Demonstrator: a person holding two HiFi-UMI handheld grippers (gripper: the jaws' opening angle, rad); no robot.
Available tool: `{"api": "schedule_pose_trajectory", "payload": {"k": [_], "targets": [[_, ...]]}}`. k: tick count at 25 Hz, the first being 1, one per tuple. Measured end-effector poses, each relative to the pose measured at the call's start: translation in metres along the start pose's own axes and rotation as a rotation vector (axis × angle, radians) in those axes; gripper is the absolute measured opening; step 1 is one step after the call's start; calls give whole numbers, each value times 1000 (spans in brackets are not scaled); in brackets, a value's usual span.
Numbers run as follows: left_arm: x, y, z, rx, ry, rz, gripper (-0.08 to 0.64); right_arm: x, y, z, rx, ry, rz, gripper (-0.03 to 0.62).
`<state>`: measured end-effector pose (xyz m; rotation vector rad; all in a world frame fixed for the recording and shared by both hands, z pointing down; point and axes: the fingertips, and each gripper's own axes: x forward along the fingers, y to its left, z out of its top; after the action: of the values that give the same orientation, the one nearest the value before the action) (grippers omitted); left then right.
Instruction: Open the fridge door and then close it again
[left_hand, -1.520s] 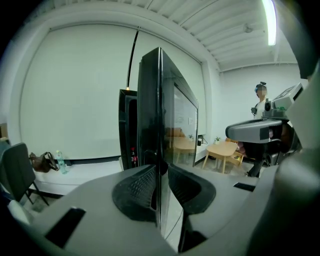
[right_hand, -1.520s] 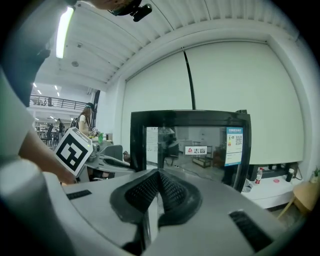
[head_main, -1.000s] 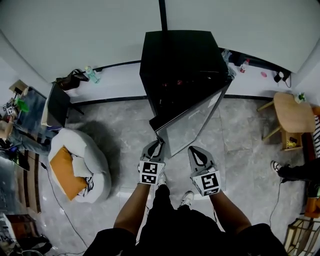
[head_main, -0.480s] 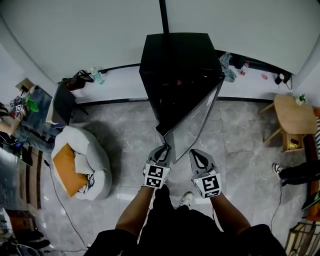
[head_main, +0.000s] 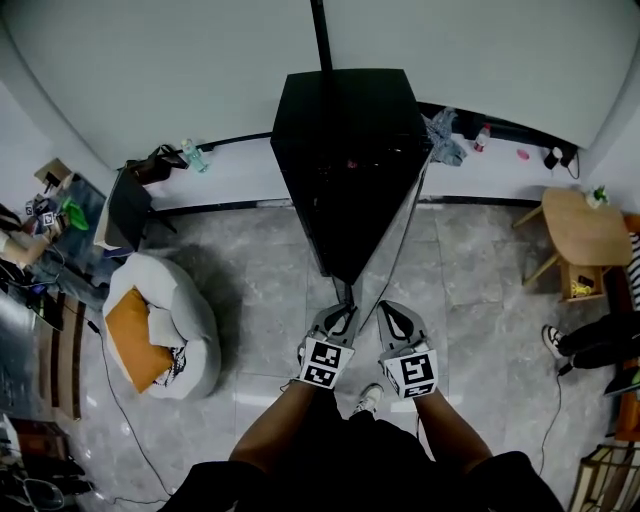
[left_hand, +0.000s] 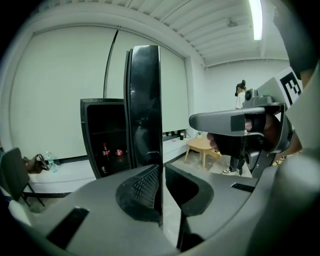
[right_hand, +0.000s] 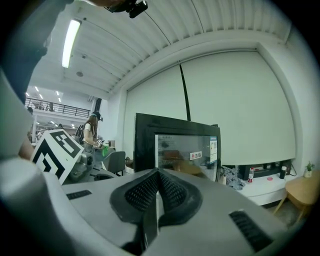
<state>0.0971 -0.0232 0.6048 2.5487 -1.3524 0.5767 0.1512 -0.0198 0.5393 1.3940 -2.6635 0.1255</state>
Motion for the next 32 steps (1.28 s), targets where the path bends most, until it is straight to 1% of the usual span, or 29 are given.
{"api": "schedule_pose_trajectory", "payload": {"k": [4,8,10,11,16,23,28,32], "targets": [[3,-24,3,22,9,-47,57,-12,-7,1,7,-8,-22,9],[2,-42,3,69,7,-99,41,-25,-13,0,8,-11,-45,9],[-5,-47,1,98,8,-110,36,-32,-13,-1,7,-12,-53,9],[-9,-47,0,101,6,-109,30,-36,-14,-1,6,-10,-56,9],[-25,-36,8,54,-24,-64,21,-46,-22,-5,-4,2,-64,9],[-42,-3,30,-1,-91,38,21,-44,-22,-2,-29,3,-38,9],[-54,16,35,-21,-106,74,21,-33,-15,5,-40,0,-19,9],[-53,28,36,-31,-109,91,21,-23,-12,9,-43,-7,-4,9]]}}
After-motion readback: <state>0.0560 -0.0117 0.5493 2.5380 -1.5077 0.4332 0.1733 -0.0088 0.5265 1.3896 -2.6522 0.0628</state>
